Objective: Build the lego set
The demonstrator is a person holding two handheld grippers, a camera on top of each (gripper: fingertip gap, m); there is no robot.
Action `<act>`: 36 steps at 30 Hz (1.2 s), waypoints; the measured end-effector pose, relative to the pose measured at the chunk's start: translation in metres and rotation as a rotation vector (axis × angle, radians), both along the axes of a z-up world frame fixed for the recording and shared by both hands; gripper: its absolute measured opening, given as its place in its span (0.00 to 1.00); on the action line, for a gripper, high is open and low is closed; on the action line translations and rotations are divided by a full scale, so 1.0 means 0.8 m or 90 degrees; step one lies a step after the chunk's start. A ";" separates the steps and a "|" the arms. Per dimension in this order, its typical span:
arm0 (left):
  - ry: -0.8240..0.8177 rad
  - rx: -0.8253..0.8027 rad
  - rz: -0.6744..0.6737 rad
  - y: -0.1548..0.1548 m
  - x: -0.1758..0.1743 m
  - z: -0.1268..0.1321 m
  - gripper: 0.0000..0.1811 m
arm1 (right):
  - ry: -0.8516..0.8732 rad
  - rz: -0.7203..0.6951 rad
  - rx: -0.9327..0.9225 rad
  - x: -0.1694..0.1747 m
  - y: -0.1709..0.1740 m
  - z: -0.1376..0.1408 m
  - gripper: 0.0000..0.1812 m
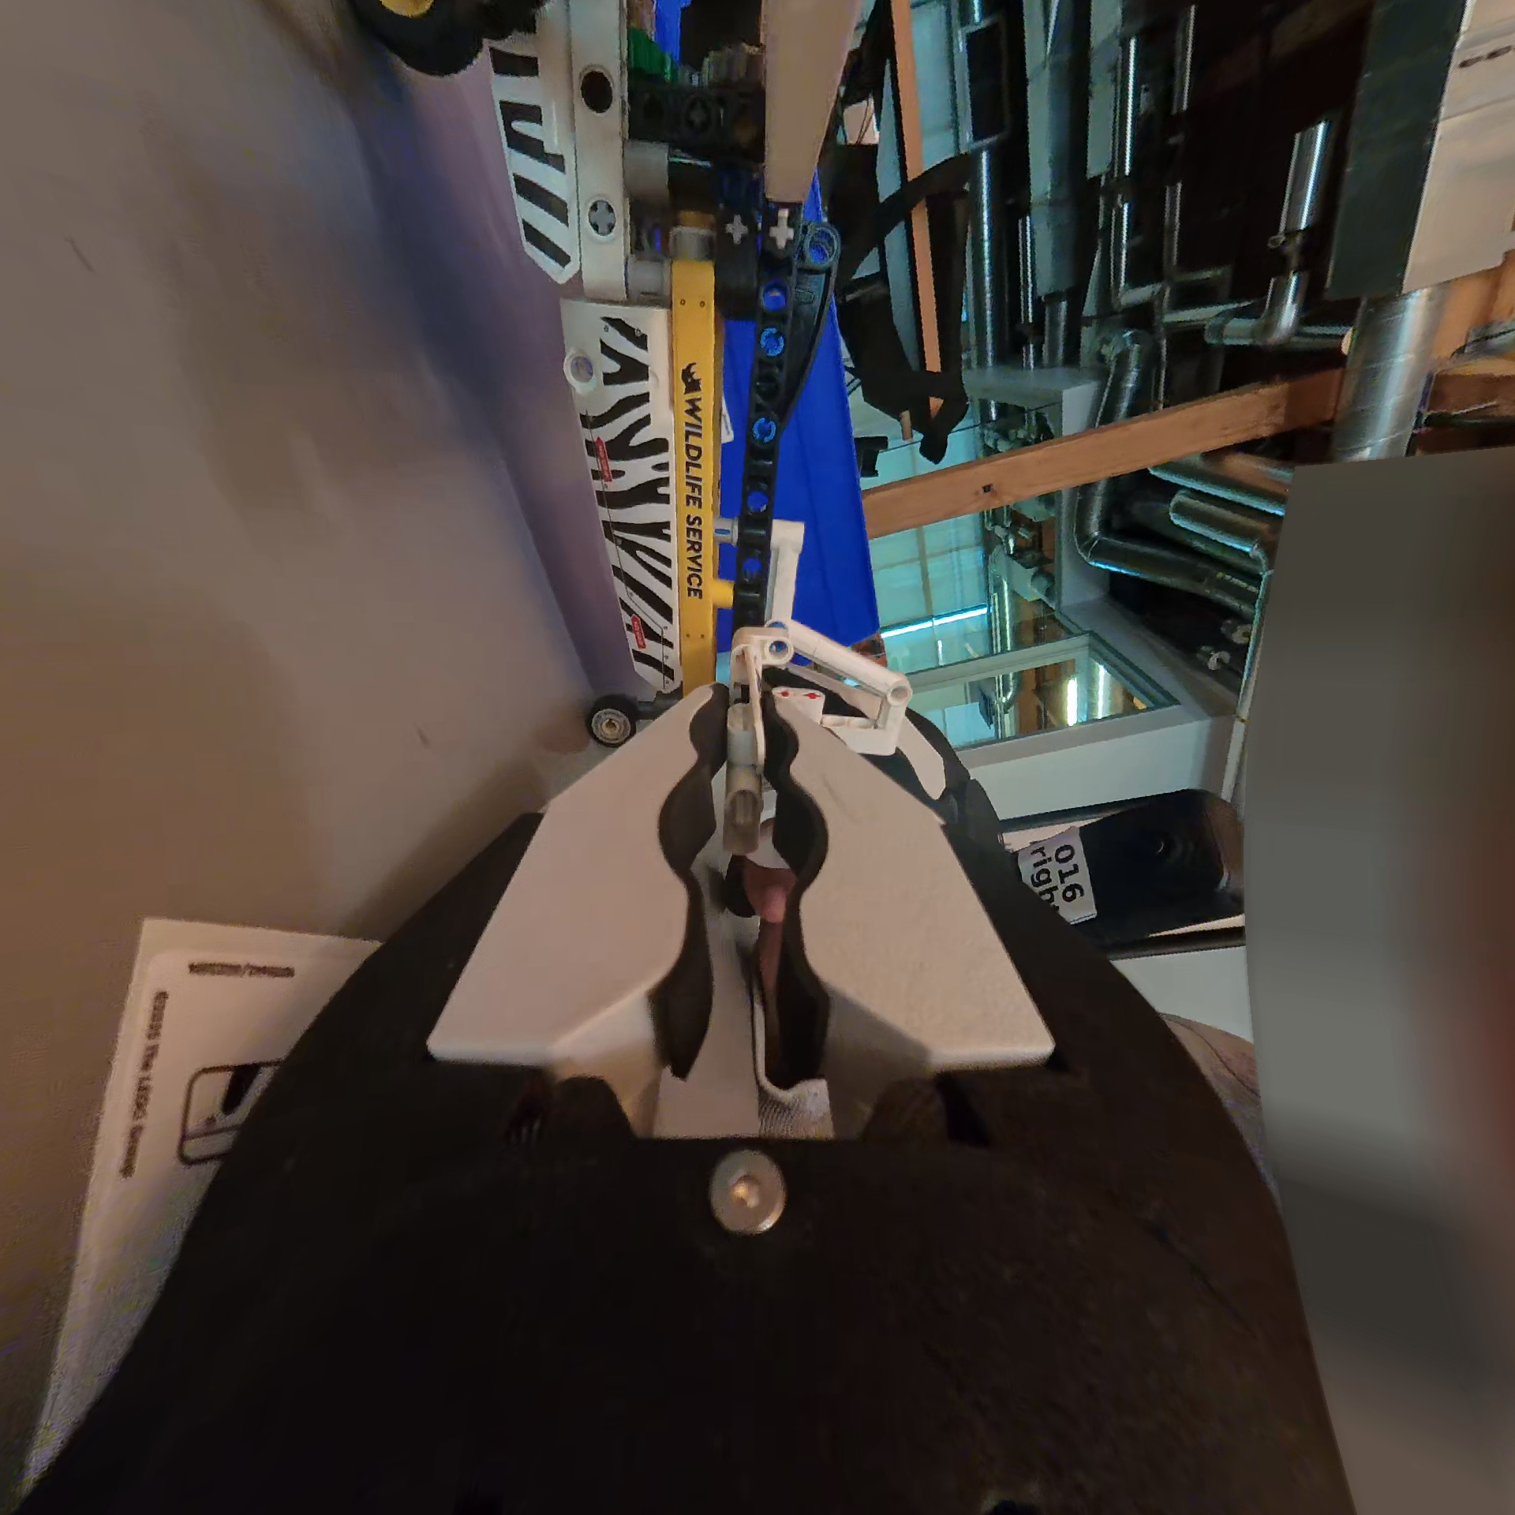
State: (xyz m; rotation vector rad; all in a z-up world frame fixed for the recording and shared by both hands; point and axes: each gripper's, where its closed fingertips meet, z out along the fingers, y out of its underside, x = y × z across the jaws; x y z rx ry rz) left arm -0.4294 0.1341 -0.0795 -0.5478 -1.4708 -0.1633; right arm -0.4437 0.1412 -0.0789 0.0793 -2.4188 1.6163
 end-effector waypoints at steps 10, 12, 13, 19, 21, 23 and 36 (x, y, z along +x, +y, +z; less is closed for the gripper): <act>0.003 0.007 0.027 -0.001 -0.003 0.000 0.03 | -0.024 0.001 0.000 -0.001 0.000 0.000 0.06; 0.006 0.005 0.034 -0.001 -0.003 0.001 0.03 | -0.031 0.007 -0.003 -0.001 0.001 0.000 0.06; 0.007 0.006 0.035 -0.001 -0.003 0.001 0.03 | -0.038 0.012 -0.005 0.000 0.001 0.001 0.06; 0.007 0.011 0.043 -0.002 -0.003 0.001 0.03 | -0.060 0.020 -0.005 0.000 0.002 0.001 0.06; 0.007 0.009 0.049 -0.002 -0.003 0.001 0.03 | -0.053 0.019 -0.003 0.001 0.001 0.000 0.07; 0.007 0.012 0.048 0.000 -0.004 0.001 0.03 | -0.043 0.028 -0.001 0.000 0.004 0.000 0.07; 0.009 0.025 0.067 -0.003 -0.008 0.002 0.03 | -0.230 0.084 0.005 -0.027 0.023 -0.002 0.49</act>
